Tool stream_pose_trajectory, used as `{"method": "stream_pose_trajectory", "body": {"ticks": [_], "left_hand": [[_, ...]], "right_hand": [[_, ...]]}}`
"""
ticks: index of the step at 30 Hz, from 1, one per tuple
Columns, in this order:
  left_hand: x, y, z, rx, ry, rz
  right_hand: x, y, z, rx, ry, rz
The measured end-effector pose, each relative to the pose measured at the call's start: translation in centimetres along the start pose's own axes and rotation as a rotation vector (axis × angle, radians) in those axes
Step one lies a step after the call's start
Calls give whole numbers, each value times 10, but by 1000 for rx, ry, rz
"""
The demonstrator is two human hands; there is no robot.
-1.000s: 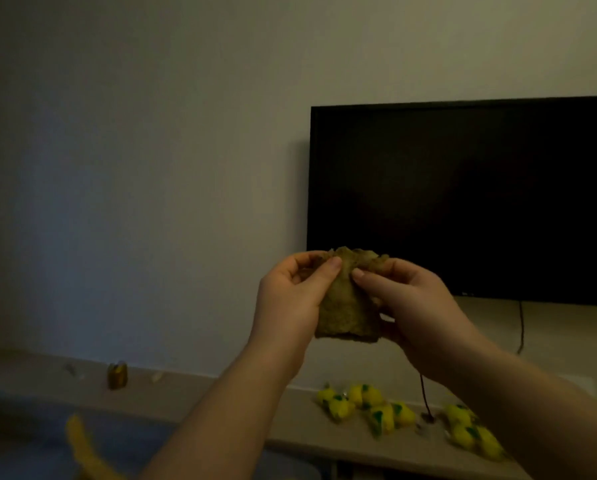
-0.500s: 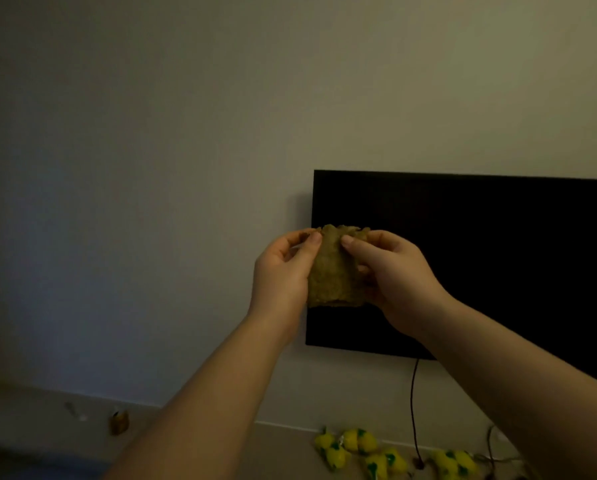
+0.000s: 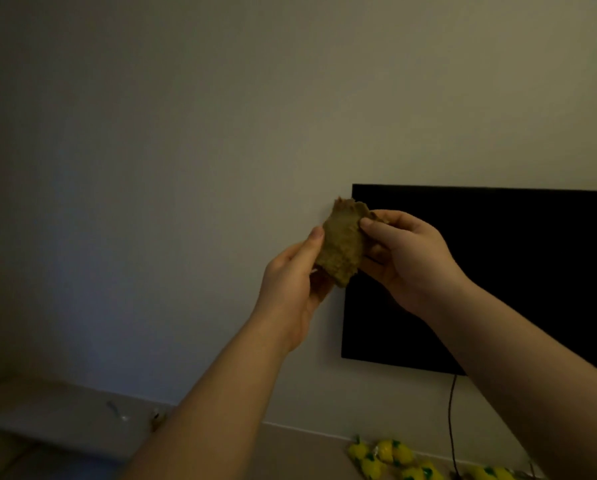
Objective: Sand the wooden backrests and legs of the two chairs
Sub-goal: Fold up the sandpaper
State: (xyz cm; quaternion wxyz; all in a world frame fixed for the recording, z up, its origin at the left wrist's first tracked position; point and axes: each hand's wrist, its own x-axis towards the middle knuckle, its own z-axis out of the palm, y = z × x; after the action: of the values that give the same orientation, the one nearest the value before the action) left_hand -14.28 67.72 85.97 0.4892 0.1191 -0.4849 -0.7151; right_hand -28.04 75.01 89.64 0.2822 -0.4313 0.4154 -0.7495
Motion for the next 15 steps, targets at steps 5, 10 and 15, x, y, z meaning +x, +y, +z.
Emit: {"method": "stream_pose_trajectory", "body": {"ticks": [5, 10, 15], "left_hand": [[11, -8, -20, -56, 133, 52], [30, 2, -45, 10, 193, 116], [45, 6, -86, 59, 173, 101]], "right_hand": [[12, 34, 6, 55, -52, 74], [27, 57, 21, 18, -137, 97], [39, 85, 51, -37, -128, 129]]}}
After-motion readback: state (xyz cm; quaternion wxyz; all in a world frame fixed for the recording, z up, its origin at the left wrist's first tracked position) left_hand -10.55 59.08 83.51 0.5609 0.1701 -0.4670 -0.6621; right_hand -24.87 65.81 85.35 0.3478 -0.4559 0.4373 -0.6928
